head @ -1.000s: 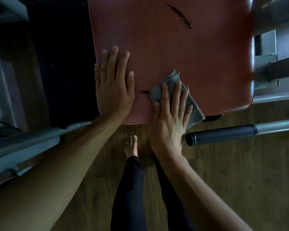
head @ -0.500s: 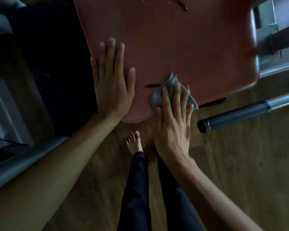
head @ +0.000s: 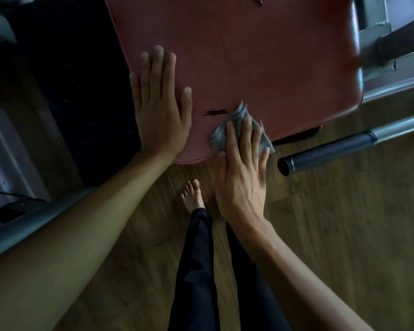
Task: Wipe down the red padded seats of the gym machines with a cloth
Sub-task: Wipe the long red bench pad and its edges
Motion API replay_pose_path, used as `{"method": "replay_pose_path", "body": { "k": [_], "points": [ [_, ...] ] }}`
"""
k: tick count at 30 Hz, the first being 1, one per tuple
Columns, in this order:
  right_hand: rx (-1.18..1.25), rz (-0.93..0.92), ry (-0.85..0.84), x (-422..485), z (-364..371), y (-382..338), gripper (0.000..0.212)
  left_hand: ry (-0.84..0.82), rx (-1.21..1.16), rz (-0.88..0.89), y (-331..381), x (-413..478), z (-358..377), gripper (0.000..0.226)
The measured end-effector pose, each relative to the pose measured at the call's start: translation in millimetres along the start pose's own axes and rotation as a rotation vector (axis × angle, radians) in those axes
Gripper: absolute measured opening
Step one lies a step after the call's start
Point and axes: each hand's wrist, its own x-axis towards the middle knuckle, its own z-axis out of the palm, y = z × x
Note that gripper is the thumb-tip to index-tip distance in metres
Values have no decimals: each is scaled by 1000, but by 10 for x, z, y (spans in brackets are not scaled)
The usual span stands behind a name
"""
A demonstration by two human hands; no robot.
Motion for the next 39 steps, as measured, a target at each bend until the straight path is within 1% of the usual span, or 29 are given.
{"method": "replay_pose_path", "body": {
  "k": [2,6,8,11,16,18,20,23,25,27,30,32,35,37,39],
  "points": [
    [-23,-13,-15,-18,9,38,56,-1,-1,1,3,-4,10,56],
    [8,-55,-14,333,-41,-16,55,12,14,-1,-20,1,33,57],
    [16,-56,-11,216,-28,-4,54,8,10,1,-16,-1,34,57],
    [-1,-56,-63,21,2,58,55,8,15,0,-7,-9,23,56],
    [-5,-102,28,352,31,-10,55,21,23,6,-22,-7,38,56],
    [-7,-98,28,228,68,34,54,24,14,6,-17,-8,37,56],
    [-17,-109,-5,78,85,88,54,25,13,3,-9,-11,32,56],
    [-37,-128,23,293,44,39,54,13,19,1,-14,-7,33,56],
    [-23,-109,38,452,5,-46,54,10,24,-1,-20,-4,35,56],
    [0,-110,43,343,4,-27,53,6,17,-1,-11,4,34,56],
    [-12,-139,-5,22,28,71,53,-2,13,-9,-3,4,13,56],
    [-21,-157,-16,151,20,66,53,-12,11,-6,-12,3,11,57],
    [-4,-156,15,360,-15,-49,52,-10,12,-10,-17,6,21,57],
    [-3,-135,25,184,19,-26,52,-6,0,-7,-13,15,21,57],
    [-58,-118,8,-41,52,13,53,-3,-5,-7,-3,11,13,57]
  ]
}}
